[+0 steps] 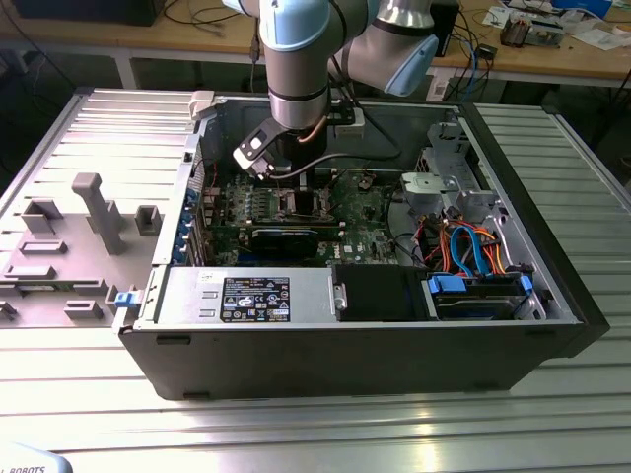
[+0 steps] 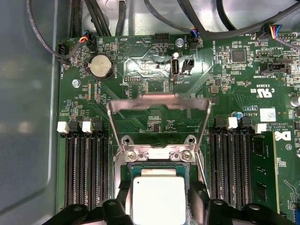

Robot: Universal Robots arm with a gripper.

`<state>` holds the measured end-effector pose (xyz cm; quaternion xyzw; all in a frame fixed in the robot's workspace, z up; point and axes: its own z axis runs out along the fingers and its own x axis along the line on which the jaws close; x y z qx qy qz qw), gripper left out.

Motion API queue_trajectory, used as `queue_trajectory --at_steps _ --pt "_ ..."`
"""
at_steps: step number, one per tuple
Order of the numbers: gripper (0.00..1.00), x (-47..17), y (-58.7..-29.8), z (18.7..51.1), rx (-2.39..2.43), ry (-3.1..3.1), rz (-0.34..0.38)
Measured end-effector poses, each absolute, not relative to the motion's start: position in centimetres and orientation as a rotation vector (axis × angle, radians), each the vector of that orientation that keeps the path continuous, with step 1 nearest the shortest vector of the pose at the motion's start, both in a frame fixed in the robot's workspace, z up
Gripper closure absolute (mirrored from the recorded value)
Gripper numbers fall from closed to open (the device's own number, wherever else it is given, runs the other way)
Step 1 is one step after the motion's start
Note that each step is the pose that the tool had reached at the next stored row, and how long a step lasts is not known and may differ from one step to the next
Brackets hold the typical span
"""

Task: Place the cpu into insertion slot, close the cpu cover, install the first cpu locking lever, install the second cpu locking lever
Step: 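Place the cpu into insertion slot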

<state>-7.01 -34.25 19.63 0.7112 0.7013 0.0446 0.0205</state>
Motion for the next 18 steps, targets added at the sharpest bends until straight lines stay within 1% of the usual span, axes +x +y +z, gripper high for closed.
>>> queue_trajectory --at_steps 1,7,18 --pt "0.38 -7.0 -34.3 19.6 2.206 2.175 0.137" --pt "0.38 -7.0 -34.3 19.7 2.205 2.175 0.137" --pt "0.38 -7.0 -34.3 21.6 2.208 2.177 0.132"
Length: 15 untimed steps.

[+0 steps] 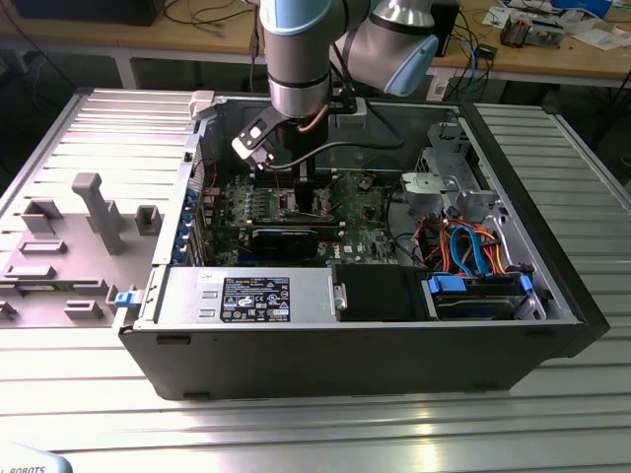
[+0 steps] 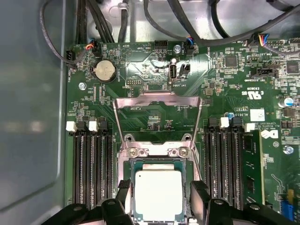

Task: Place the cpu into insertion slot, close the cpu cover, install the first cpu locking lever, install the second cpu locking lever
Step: 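Place the cpu into insertion slot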

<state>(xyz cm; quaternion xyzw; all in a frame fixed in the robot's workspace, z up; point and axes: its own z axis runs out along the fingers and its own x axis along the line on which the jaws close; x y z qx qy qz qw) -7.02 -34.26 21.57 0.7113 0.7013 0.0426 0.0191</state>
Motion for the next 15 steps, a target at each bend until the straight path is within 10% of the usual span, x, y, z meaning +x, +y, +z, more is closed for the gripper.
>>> queue_trajectory --at_steps 3,10,15 --pt "0.4 -6.94 -34.26 22.5 2.214 2.182 0.121" --pt "0.89 -6.24 -34.25 22.68 2.201 2.241 0.09" --pt "0.89 -6.24 -34.26 22.68 2.196 2.245 0.09"
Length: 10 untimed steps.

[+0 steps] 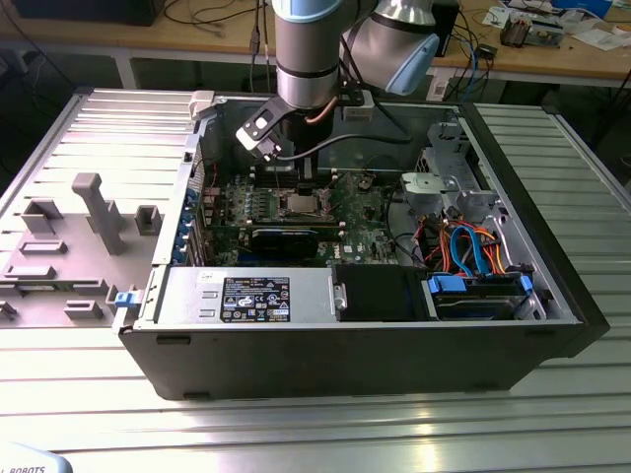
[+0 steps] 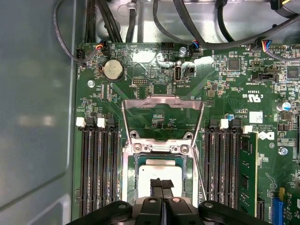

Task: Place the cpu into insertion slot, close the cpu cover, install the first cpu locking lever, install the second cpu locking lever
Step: 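Close the cpu cover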

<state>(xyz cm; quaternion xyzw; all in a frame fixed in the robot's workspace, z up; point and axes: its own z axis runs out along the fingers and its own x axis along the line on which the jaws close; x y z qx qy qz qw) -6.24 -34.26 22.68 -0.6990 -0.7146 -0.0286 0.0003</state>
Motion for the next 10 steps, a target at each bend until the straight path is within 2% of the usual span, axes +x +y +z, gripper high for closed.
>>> queue_trajectory --at_steps 10 --pt "0.89 -6.24 -34.26 23.0 -2.193 -2.246 -0.09"
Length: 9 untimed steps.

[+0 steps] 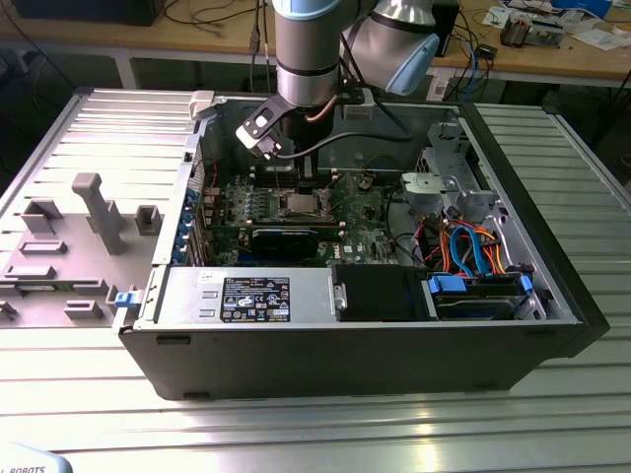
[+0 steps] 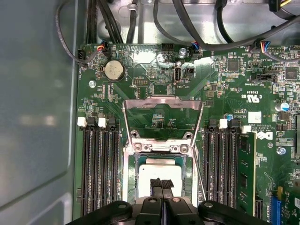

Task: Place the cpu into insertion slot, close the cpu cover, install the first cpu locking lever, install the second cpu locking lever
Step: 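Close the cpu cover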

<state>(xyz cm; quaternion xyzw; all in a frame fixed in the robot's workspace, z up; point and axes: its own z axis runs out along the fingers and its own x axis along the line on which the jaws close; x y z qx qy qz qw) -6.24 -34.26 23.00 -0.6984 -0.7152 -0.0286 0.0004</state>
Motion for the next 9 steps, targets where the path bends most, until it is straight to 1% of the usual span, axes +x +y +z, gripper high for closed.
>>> queue_trajectory --at_steps 9 --pt "0.89 -6.24 -34.26 23.26 -2.193 -2.246 -0.09"
